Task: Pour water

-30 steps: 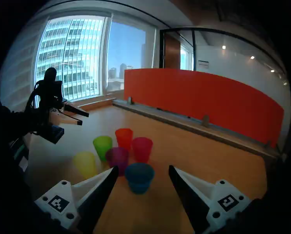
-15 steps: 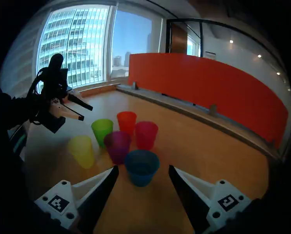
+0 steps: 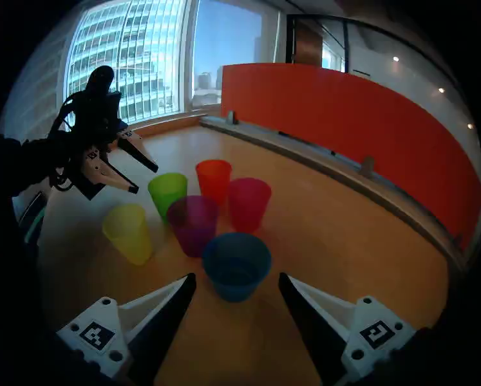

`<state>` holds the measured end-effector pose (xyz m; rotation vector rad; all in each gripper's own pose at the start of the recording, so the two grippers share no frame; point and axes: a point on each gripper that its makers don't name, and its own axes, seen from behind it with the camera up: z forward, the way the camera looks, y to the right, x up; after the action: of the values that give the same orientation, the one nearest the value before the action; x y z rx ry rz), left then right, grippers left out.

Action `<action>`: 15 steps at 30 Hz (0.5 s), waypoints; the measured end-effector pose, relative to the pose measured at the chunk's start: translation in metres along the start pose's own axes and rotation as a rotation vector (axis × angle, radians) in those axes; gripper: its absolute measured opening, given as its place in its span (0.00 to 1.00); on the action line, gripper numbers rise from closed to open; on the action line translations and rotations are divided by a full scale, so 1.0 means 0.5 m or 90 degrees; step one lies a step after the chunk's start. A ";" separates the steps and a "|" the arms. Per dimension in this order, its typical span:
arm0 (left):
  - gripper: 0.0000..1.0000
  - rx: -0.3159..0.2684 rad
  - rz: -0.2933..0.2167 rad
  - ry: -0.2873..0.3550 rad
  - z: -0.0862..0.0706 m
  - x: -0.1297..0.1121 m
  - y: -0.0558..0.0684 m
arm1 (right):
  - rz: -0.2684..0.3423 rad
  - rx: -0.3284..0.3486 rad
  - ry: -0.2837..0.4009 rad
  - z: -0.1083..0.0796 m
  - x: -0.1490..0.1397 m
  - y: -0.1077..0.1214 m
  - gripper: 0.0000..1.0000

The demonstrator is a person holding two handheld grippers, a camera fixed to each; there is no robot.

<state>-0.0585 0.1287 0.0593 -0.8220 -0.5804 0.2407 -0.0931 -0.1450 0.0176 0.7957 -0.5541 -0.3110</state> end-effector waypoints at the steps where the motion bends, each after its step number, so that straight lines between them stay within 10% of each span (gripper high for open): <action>1: 0.93 -0.002 0.002 -0.004 0.004 -0.002 0.000 | 0.001 0.001 -0.006 0.004 -0.002 -0.001 0.99; 15: 0.93 -0.033 0.004 -0.043 0.048 -0.015 0.006 | -0.010 0.018 -0.043 0.052 -0.018 -0.005 1.00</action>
<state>-0.0781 0.1426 0.0668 -0.8689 -0.6494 0.2612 -0.1155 -0.1576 0.0275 0.8201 -0.6169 -0.3457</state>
